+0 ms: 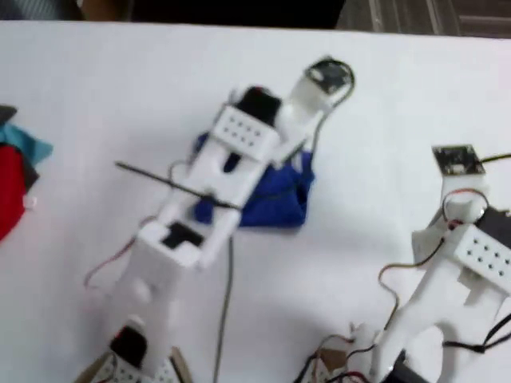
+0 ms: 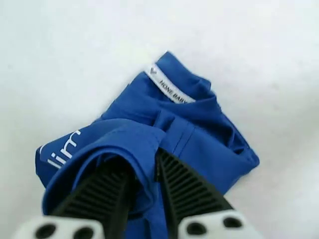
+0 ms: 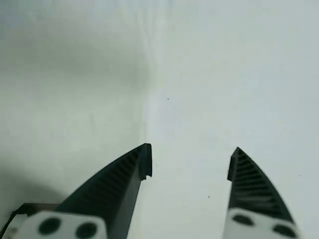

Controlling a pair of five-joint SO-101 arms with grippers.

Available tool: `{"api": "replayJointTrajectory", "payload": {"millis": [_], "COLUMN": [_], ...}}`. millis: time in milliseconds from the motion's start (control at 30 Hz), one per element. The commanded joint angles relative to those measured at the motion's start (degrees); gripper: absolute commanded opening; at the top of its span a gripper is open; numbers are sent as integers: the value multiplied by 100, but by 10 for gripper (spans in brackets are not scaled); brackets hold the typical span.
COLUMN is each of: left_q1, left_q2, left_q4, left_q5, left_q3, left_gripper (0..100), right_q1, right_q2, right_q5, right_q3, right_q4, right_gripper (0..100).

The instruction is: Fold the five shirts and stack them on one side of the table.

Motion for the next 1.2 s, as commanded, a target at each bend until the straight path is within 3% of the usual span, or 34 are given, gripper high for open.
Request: {"api": "replayJointTrajectory", "payload": {"millis": [0, 267, 533, 700, 967, 1067, 1167], "left_q1": [149, 492, 624, 396, -413, -809, -1116], "left_q2": [360, 1020, 1327, 1319, 651, 695, 862], "left_q4": [105, 211, 273, 343, 932, 1073, 1099], "left_q5": [35, 44, 44, 44, 9, 9, 44], "left_q3": [-848, -1833, -1648, -1719, -2958, -2958, -2695], "left_gripper": [26, 26, 55, 187, 180, 151, 13], "right_q1": [31, 31, 31, 31, -796, -1191, -1684], "right_q2": [-180, -180, -215, -207, -171, -171, -163], "right_q5": [9, 9, 9, 9, -62, -360, -633], "right_q3": [18, 18, 26, 26, 26, 26, 26], "right_q4": [-75, -66, -40, -40, -277, -716, -1103], "right_gripper": [255, 255, 255, 255, 253, 171, 5]}}
